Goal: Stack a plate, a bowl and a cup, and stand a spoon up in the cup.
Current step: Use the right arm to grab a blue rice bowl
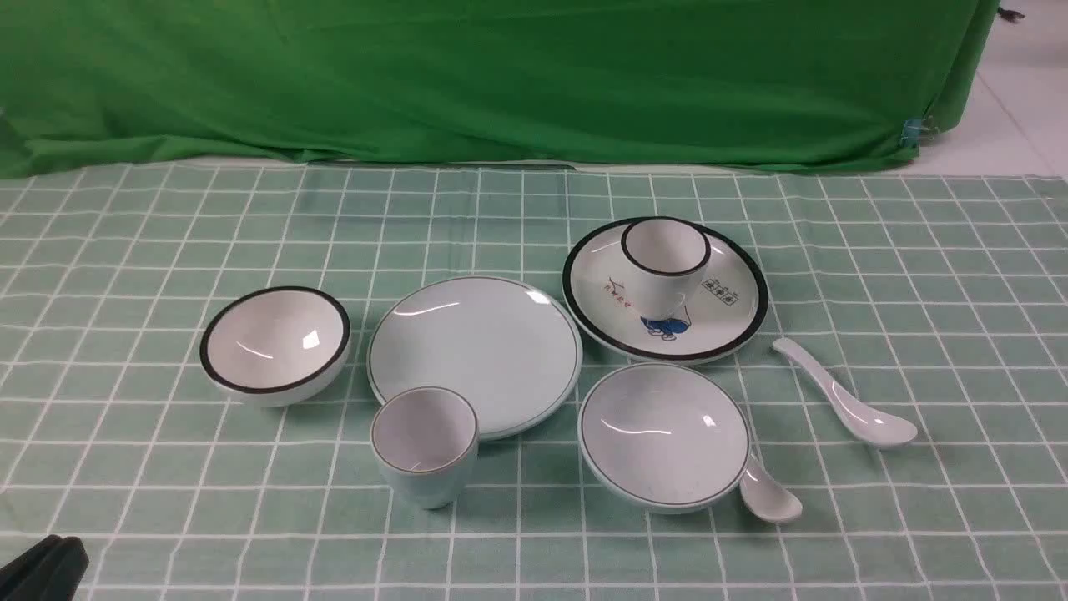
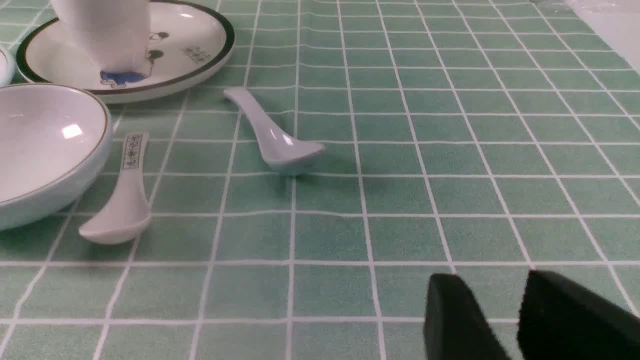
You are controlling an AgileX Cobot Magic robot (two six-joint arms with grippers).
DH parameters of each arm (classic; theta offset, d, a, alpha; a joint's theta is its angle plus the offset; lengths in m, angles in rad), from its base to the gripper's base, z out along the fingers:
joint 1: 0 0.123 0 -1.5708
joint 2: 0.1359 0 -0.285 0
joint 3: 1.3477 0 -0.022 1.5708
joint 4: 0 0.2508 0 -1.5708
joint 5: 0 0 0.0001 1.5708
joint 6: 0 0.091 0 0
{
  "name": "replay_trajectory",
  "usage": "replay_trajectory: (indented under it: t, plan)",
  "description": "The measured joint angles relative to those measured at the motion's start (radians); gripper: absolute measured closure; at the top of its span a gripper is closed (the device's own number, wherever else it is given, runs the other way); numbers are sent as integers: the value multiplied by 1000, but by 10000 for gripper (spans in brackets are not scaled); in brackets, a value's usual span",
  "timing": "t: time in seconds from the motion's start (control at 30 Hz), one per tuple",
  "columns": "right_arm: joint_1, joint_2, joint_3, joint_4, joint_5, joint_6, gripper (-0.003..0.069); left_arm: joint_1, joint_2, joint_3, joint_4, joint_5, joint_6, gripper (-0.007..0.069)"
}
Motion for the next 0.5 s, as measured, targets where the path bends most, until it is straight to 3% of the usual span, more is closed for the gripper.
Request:
replay_trajectory:
  t: [0.5]
  plan:
    - [0, 0, 0, 0, 0, -6, 417, 0, 0, 0, 0, 0, 0, 608]
